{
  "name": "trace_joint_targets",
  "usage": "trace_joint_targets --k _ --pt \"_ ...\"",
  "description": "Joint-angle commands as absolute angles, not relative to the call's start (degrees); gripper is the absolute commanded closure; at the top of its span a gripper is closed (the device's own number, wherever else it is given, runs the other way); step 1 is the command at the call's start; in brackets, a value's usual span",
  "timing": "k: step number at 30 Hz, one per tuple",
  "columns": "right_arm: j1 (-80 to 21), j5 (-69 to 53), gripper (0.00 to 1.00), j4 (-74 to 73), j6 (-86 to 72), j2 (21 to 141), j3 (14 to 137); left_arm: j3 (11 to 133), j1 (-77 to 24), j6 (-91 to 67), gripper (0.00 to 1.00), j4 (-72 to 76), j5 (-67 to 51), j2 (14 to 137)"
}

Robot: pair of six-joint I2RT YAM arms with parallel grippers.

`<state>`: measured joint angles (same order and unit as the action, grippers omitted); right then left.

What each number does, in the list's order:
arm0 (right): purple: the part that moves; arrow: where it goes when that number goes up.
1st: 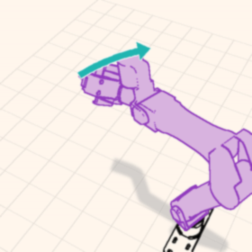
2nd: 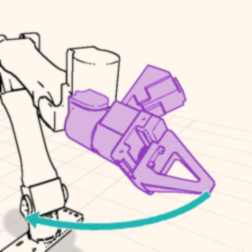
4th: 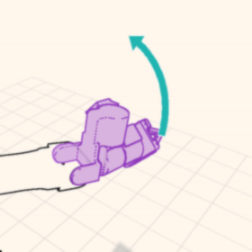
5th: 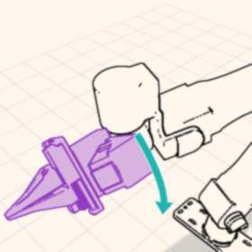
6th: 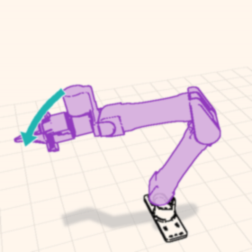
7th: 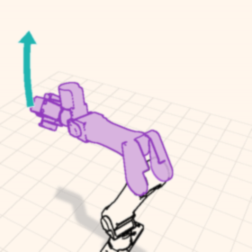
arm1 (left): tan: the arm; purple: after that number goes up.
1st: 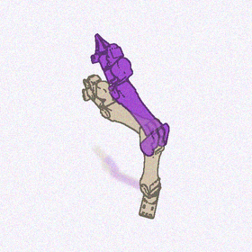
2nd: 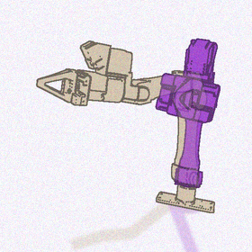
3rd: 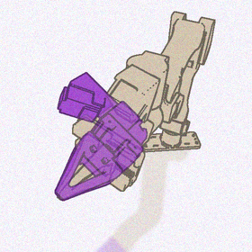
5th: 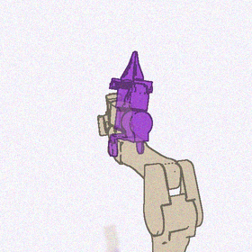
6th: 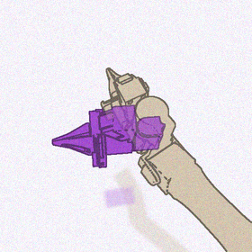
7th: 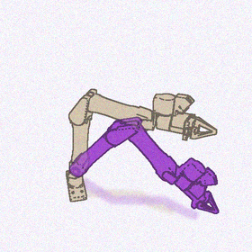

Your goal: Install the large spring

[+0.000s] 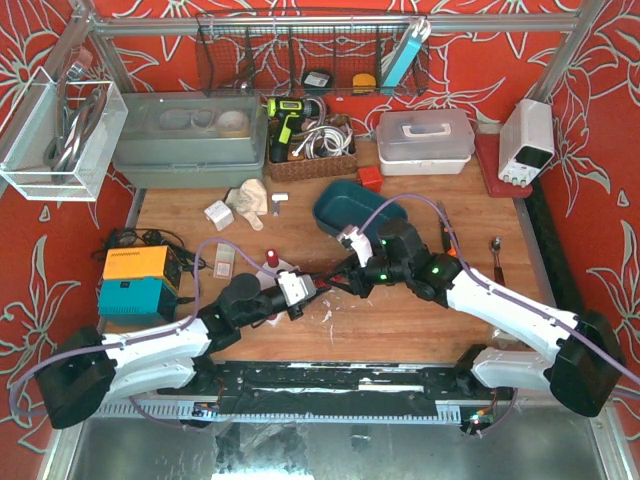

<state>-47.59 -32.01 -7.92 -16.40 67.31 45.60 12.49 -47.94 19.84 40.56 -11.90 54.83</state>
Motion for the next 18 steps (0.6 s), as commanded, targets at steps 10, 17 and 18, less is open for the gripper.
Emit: trace_joint_targets --k 10,17,18 --pt "-44.25 -18.43 0.4 -33.84 -6.88 69.98 61.24 14.61 -49.48 38.79 1.0 38.77 -2.55 62.59" --pt "-45.78 -19.11 0.38 -45.01 -5.04 74.32 67.93 15.12 -49.57 50.12 1.0 42.94 -2.73 61.91" --pt "-45.79 -19.21 0.38 -45.8 -4.34 75.09 68.63 15.57 -49.57 51.45 1.0 42.97 -3.19 62.41"
